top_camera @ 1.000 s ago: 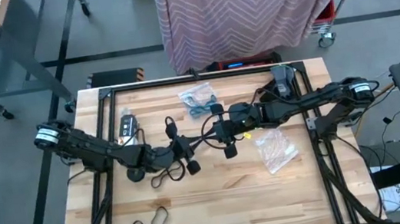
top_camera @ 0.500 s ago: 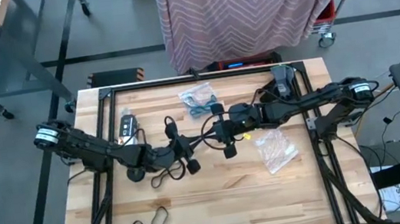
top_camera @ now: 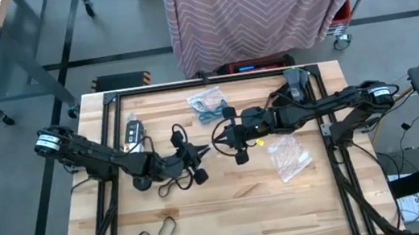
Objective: Sort rubber bands
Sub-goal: Close the transparent zip bag
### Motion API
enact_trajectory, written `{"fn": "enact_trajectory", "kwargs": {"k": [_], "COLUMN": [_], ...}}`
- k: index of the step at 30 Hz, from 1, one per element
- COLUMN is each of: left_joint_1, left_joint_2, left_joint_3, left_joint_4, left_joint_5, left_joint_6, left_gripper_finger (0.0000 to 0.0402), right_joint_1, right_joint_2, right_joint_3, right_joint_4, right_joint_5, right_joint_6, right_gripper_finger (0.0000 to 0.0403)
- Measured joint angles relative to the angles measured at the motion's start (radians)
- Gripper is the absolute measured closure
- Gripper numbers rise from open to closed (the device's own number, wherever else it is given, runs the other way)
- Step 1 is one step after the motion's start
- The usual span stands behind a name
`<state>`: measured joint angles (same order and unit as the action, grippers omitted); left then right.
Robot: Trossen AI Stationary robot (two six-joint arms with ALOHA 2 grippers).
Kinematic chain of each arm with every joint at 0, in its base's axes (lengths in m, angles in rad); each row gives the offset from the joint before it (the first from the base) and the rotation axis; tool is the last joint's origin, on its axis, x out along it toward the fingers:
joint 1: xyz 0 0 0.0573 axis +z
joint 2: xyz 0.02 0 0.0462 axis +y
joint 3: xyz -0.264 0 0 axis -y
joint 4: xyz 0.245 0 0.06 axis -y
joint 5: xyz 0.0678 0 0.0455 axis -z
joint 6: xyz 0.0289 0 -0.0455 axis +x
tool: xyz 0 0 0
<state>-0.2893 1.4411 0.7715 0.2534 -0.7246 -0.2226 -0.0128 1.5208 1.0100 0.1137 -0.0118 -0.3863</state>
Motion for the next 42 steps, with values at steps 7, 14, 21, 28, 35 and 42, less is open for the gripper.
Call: {"fn": "enact_trajectory", "kwargs": {"k": [7, 14, 21, 28, 35, 42], "left_joint_1": [-0.012, -0.033, -0.041, -0.045, -0.045, -0.046], "left_joint_2": [-0.023, -0.051, -0.052, -0.052, -0.052, -0.052], "left_joint_3": [0.000, 0.000, 0.000, 0.000, 0.000, 0.000], "left_joint_4": [0.032, 0.065, 0.086, 0.143, 0.196, 0.233], "left_joint_5": [0.001, 0.009, 0.053, 0.057, 0.062, 0.064], "left_joint_6": [0.013, 0.050, 0.053, 0.096, 0.136, 0.136], "left_gripper_finger": [0.0384, 0.0387, 0.0386, 0.0385, 0.0387, 0.0384], "right_joint_1": [0.001, 0.000, 0.000, 0.000, 0.002, 0.008], "right_joint_2": [0.011, 0.013, 0.013, 0.014, 0.020, 0.020], "right_joint_3": [0.000, 0.000, 0.000, 0.000, 0.000, 0.000], "right_joint_4": [-0.026, 0.025, 0.044, 0.063, 0.109, 0.115], "right_joint_5": [-0.063, -0.112, -0.111, -0.171, -0.192, -0.198], "right_joint_6": [-0.019, -0.017, -0.006, 0.008, 0.034, 0.036], "right_gripper_finger": [0.0390, 0.0320, 0.0273, 0.0272, 0.0302, 0.0376]}}
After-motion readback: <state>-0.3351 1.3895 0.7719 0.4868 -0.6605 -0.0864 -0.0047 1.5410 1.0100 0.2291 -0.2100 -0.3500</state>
